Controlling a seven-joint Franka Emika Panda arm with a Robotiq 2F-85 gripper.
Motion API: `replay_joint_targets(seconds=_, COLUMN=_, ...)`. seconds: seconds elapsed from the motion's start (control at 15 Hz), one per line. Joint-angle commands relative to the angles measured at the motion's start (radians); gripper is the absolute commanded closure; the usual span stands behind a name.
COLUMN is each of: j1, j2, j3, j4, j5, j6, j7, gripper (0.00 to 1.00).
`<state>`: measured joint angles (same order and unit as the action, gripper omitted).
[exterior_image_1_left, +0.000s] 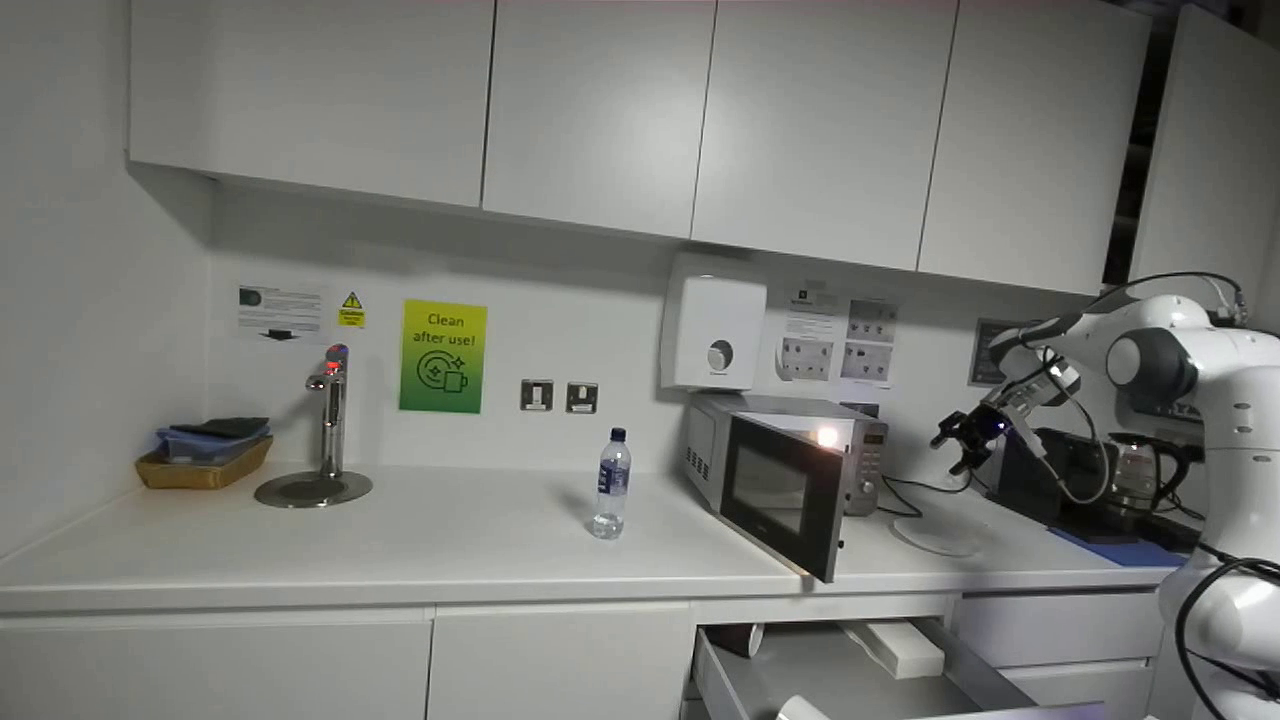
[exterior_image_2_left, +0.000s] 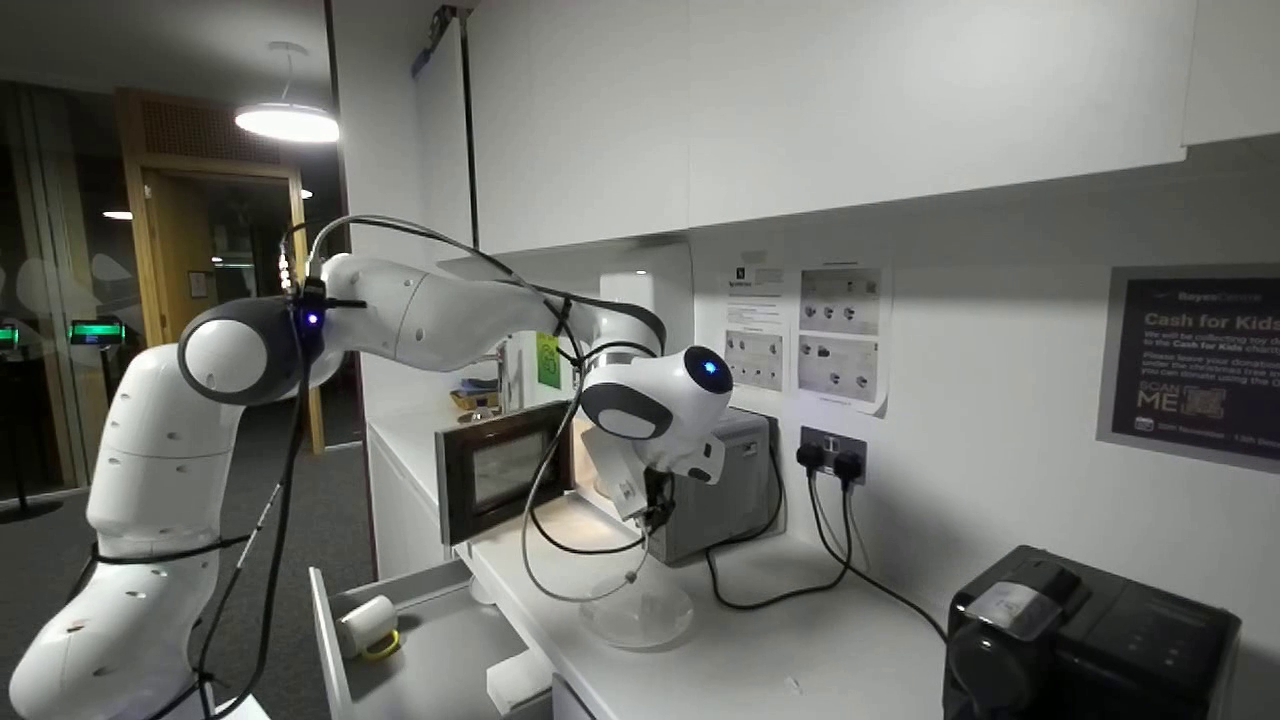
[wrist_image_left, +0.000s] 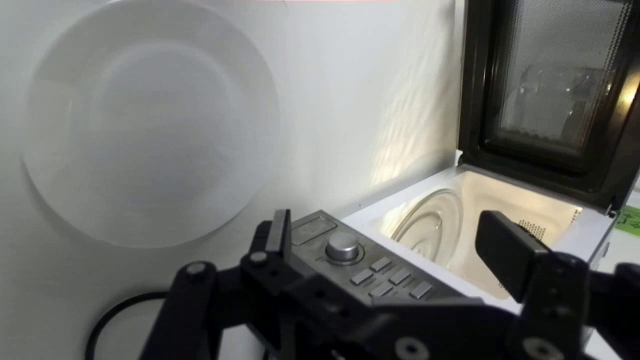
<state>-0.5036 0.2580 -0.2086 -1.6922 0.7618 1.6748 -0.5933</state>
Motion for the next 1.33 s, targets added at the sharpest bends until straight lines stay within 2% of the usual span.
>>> replay_joint_targets(seconds=0.0, j1=0.061, j2=-0.142, j3=-0.026, j4=-0.151, j5=-0.047, j6=0.007, j7=0.026, gripper=0.00)
replay_joint_targets(seconds=0.73, j1=0.202, j2=-0.344, j3=-0.014, j4=-0.423, j5=-0.057, j6=0.171, j7=0.038, gripper=0.00)
replay_joint_targets(seconds=1.27, j1=0.264, j2=-0.470, j3=-0.009, j4=-0.553, j5=-0.066, j6=0.186, j7=0.040, gripper=0.00)
